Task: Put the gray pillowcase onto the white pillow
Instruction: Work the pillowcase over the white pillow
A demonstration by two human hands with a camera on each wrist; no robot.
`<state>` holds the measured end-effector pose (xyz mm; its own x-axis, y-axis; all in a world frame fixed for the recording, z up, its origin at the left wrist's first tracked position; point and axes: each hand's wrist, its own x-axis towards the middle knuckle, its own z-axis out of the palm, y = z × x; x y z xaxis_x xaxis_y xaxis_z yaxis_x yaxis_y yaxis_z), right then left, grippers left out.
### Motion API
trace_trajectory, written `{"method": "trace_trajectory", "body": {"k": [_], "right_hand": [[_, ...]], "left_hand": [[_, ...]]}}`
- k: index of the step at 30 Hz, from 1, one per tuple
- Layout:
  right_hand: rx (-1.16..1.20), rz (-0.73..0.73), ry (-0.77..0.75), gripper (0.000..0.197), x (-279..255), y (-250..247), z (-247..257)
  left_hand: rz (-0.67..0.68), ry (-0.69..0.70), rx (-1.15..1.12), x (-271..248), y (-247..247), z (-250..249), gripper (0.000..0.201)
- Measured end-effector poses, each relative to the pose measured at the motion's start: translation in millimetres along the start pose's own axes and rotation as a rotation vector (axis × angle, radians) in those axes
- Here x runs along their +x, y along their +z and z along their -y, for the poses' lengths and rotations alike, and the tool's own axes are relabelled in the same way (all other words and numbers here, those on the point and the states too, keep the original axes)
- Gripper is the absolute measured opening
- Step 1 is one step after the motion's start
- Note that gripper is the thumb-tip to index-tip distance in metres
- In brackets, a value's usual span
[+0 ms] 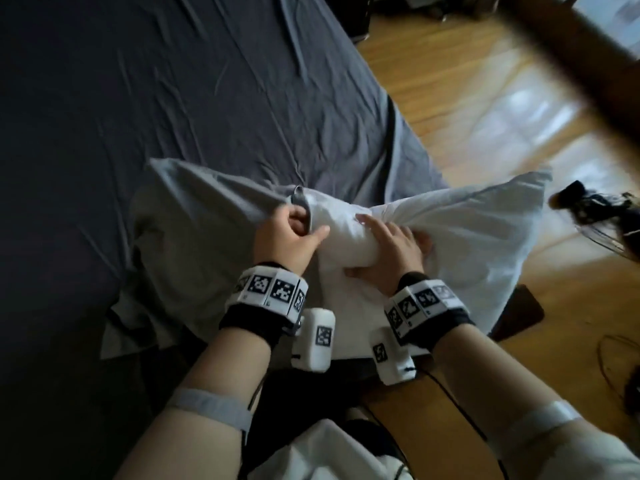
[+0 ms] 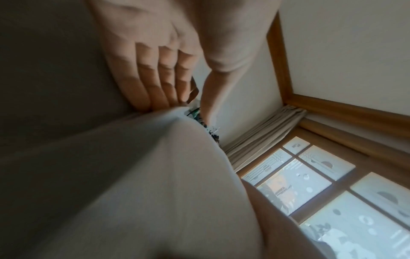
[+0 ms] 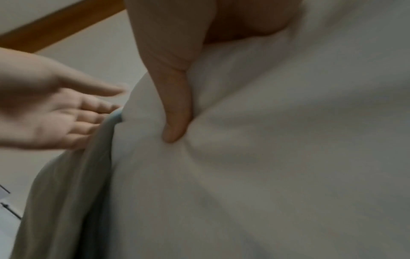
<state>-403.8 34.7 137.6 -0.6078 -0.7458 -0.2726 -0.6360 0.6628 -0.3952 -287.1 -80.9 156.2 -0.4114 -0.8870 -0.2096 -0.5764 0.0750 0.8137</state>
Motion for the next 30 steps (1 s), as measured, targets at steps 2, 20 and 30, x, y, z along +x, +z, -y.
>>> {"method": "trace_trajectory", "body": {"k": [2,20,30], "right_hand": [[0.049,-0.016,0.001,0.092,-23.7,0.4,0.8],[0.324,0.1,0.024,0.104,-58.3,-11.6,-15.3],[0.284,0.059,-0.026,0.11,-47.2,-16.4,3.3]], "left_hand": [[-0.051,-0.034,0.185,-3.8,-8.3,-18.1,0.041],[0.299,-0.267,-0.268,-33.3,-20.6,-32.4,0.024],[0.398,-0.279,-0.22,-44.0,-25.1,-31.2,0.025]]}}
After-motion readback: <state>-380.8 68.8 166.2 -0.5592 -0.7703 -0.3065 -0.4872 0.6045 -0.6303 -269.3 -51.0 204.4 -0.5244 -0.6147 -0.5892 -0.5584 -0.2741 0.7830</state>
